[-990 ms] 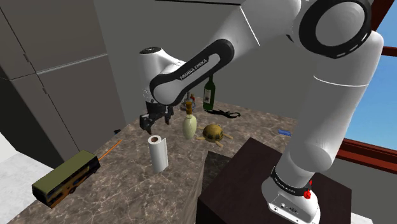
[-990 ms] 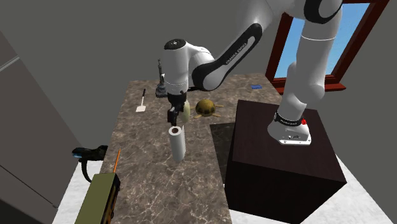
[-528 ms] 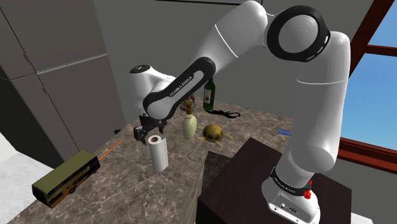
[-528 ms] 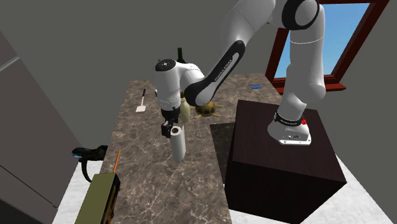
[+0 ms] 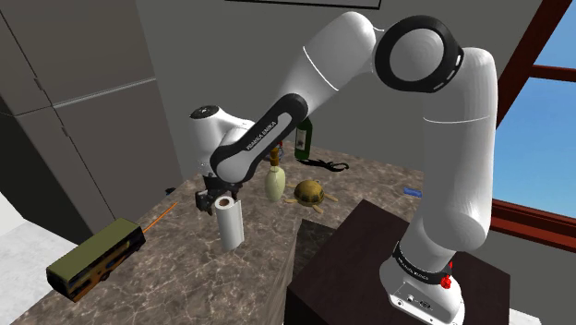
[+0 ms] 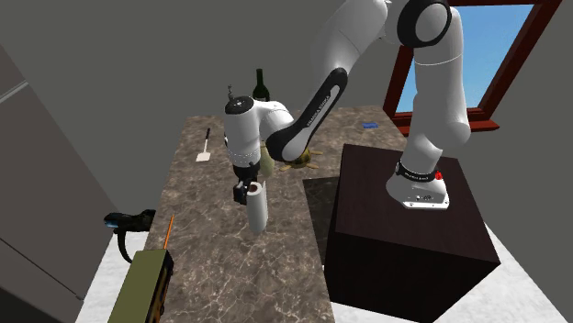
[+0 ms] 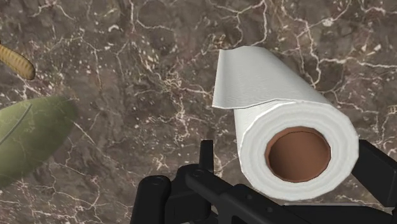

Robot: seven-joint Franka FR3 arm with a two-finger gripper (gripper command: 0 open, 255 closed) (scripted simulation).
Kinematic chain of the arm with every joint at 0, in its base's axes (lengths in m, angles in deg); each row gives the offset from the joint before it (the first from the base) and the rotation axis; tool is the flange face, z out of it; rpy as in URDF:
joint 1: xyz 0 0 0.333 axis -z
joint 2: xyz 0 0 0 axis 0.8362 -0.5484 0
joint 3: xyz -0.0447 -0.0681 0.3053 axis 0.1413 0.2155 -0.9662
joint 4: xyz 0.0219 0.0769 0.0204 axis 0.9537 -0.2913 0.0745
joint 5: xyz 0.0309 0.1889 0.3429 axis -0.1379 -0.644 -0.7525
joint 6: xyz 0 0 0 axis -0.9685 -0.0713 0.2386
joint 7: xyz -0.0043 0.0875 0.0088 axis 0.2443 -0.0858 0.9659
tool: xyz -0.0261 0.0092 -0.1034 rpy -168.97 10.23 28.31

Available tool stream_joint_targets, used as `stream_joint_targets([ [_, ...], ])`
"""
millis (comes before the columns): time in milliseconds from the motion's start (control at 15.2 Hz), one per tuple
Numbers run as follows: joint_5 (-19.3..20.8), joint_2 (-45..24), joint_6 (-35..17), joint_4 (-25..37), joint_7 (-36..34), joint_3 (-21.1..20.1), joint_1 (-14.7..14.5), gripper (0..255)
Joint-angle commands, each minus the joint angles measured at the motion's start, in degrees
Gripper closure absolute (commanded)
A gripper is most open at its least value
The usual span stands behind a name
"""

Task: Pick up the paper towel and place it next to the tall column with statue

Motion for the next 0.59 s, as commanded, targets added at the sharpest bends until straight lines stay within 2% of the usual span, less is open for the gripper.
stream_joint_targets([
  [0, 0.0, -0.1, -0.1, 0.0, -0.1, 0.0, 0.0, 0],
  [198, 0.0, 0.0, -0.1, 0.0, 0.0, 0.0, 0.0, 0],
  [264, 0.0, 0.0, -0.1, 0.0, 0.0, 0.0, 0.0, 255],
  [528, 0.0, 0.0, -0.1, -0.1, 0.0, 0.0, 0.0, 255],
])
